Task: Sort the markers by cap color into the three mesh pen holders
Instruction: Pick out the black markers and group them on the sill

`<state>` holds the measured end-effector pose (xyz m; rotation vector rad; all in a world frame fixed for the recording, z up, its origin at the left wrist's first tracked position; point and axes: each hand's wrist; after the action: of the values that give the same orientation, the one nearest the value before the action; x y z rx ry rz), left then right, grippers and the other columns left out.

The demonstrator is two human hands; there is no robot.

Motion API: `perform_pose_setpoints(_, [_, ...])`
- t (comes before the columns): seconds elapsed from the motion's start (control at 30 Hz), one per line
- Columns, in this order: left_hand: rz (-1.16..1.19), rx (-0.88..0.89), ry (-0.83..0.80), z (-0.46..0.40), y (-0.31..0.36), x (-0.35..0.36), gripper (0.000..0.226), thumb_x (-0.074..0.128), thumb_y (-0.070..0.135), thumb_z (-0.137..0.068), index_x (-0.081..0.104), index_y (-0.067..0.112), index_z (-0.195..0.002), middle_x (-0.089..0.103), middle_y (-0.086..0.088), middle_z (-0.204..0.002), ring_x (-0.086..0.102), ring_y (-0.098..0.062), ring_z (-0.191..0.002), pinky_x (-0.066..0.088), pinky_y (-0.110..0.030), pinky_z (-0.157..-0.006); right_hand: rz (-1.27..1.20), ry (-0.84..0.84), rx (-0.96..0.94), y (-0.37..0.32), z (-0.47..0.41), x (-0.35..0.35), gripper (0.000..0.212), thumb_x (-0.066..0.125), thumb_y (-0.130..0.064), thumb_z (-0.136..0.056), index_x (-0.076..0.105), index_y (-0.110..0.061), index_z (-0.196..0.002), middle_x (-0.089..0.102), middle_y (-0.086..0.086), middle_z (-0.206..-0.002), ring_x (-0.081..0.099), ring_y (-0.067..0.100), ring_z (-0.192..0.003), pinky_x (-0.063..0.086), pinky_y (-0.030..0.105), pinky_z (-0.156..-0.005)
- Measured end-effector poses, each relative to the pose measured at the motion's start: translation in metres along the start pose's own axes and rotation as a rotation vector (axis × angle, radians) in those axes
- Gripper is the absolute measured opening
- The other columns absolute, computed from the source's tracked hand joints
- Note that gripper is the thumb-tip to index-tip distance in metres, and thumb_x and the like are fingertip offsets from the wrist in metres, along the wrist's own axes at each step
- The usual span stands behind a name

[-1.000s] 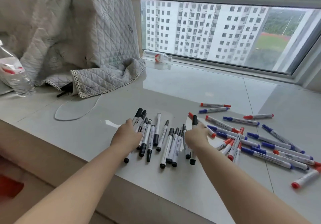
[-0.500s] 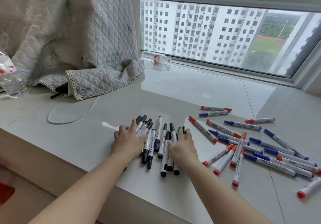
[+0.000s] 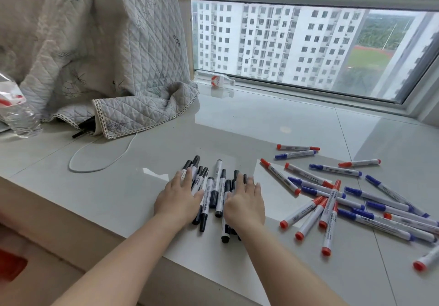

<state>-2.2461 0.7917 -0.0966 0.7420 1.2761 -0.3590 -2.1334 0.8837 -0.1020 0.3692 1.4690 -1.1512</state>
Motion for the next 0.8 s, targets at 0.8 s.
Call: perform_pose_setpoints(0.8, [-0.102, -0.024, 0.121, -0.005, -0.003, -0.010, 0.073, 0.030, 0.062, -0.089, 0.016, 0.020, -0.148, 0.015, -0.004, -0.156, 0.005, -0.024, -0.144, 0.010, -0.043, -0.115, -0.127, 0.114, 0.009, 0.006, 0.016, -0.017, 0.056, 0.038, -0.040, -0.093, 0.024, -0.019, -0.144, 0.018, 0.006, -0.154, 0.026, 0.030, -0.136, 0.027, 0.040, -0.109])
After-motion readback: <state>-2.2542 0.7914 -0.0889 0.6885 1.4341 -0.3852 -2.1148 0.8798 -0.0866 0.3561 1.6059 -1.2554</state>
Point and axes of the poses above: each hand's wrist, its own z-axis away from the middle knuckle, its own x-axis out of the palm, y = z × x
